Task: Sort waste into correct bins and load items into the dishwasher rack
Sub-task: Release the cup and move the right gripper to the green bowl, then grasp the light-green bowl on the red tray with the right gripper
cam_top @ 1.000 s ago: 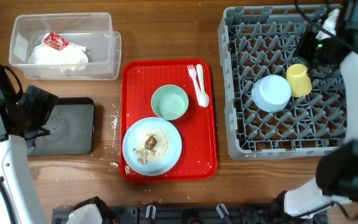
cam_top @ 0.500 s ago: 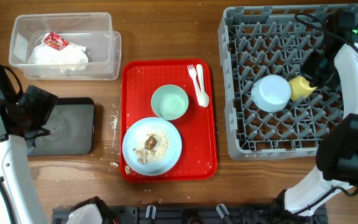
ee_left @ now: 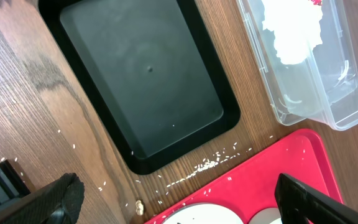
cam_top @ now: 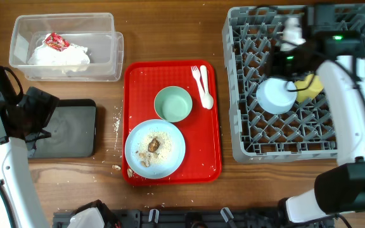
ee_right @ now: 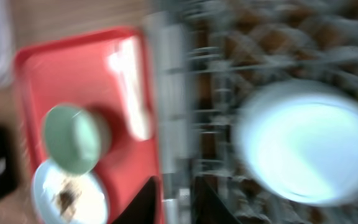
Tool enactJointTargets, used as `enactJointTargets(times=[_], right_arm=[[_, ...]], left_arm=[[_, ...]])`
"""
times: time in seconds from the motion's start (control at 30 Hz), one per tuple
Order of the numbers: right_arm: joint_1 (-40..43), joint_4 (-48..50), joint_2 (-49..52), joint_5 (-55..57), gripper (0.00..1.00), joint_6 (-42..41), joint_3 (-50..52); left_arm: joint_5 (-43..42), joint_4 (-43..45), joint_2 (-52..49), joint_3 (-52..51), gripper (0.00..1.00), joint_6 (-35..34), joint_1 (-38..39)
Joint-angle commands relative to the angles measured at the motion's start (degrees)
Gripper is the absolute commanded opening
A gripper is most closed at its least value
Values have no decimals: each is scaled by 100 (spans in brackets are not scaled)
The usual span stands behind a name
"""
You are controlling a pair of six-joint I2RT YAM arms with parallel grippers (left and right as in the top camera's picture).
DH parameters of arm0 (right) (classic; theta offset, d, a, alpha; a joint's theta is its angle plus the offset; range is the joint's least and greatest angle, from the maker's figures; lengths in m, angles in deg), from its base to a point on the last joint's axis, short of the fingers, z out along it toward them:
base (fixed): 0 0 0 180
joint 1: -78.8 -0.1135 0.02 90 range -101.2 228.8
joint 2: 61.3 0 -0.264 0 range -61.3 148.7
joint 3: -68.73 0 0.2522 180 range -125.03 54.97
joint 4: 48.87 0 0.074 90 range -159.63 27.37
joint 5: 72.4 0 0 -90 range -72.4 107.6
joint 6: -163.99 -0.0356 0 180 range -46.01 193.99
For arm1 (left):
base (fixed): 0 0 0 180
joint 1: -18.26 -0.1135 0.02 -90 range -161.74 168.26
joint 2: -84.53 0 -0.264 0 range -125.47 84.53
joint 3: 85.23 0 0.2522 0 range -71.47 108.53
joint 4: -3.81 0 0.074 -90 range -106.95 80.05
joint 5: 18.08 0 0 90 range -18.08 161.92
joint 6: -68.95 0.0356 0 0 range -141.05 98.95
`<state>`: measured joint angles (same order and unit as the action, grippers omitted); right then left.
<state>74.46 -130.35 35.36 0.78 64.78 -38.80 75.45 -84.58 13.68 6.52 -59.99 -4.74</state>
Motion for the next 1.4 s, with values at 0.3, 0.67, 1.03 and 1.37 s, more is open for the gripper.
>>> enactJointTargets(times=[0.3,0.67,1.03,1.37], right_arm=[[-3274,2192,221,177,100,-769,11],[-3674,2186,461,153,100,-1390,17],[-3674,1897,472,-20,99,-1665,17],[-4087,1600,680,516,99,-1705,144]], left_arm=[[17,2,42,0,100,-74,-42],[15,2,42,0,100,-74,-42],[17,2,42,0,100,-74,-42],[17,2,42,0,100,-74,-42]])
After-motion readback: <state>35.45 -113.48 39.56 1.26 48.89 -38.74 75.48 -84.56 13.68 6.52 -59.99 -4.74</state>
